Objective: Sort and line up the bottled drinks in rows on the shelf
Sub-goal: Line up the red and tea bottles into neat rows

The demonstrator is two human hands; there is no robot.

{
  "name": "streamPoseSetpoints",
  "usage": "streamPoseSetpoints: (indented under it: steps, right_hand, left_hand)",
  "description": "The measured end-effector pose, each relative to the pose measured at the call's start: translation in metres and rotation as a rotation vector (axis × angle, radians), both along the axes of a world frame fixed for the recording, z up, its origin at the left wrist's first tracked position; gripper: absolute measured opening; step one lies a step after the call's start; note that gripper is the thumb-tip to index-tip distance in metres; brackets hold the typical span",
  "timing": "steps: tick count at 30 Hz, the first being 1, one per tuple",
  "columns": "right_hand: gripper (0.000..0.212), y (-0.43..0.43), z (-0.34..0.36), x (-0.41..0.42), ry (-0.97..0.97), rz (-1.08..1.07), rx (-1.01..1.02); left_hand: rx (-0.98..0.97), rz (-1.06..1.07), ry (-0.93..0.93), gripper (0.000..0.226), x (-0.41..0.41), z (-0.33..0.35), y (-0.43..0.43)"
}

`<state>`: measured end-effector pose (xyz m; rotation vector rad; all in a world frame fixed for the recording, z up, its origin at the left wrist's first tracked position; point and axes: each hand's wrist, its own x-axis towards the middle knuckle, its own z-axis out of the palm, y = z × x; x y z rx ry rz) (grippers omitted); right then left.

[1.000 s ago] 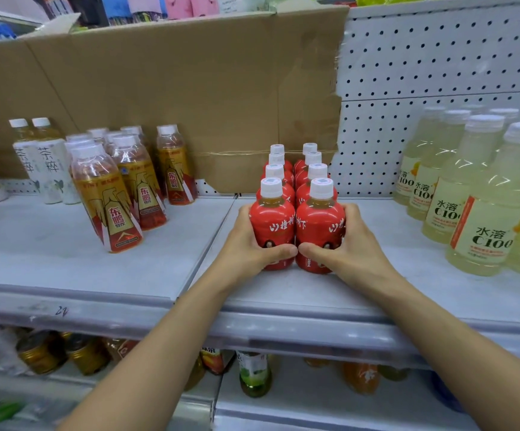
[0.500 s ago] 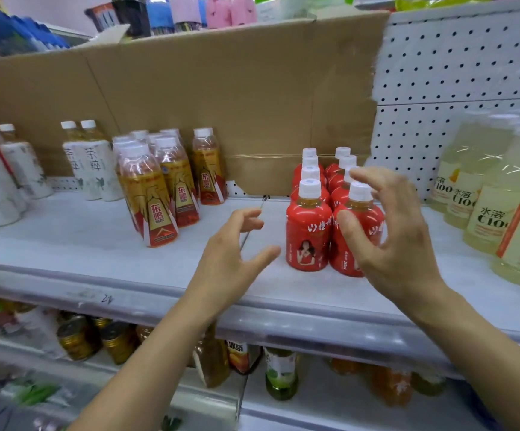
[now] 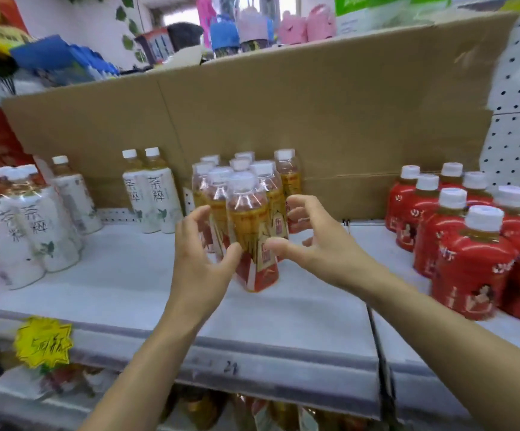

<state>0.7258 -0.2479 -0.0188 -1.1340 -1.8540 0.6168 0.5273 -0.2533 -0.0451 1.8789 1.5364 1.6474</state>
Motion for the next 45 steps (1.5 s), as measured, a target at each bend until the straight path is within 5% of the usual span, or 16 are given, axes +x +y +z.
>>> streamPoseSetpoints:
  steps: [4, 9, 19, 25, 37, 45]
  right_hand:
    - [0.090, 0.025, -0.006, -0.053, 0.067, -0.140, -0.013]
    - [0.065, 0.030, -0.013, -0.069, 0.061, -0.291, 0.027]
    - [0.064, 0.047, -0.005, 0.016, 0.092, -0.542, -0.029]
    - [0.073, 0.113, 0.000, 0.043, 0.145, -0.545, -0.081]
    - [0.087, 0.177, -0.005, 0.043, 0.076, -0.516, -0.014]
    - [0.069, 0.193, -0.007, 0.019, 0.016, -0.515, -0.043]
  left_hand:
    - [0.010, -0.077, -0.064, 0.056, -0.026, 0.022, 0.038]
    - [0.073, -0.173, -0.001, 0.053, -0.024, 0.052, 0.071]
    - [0.145, -0.220, 0.577, 0.041, -0.004, 0.095, 0.100]
    - [-0.067, -0.224, 0.944, 0.053, 0.014, 0.130, 0.117]
    - [-0.228, -0.397, 0.884, 0.048, 0.013, 0.142, 0.134]
    - [-0.186, -0.377, 0.891, 0.049, 0.007, 0.142, 0.135]
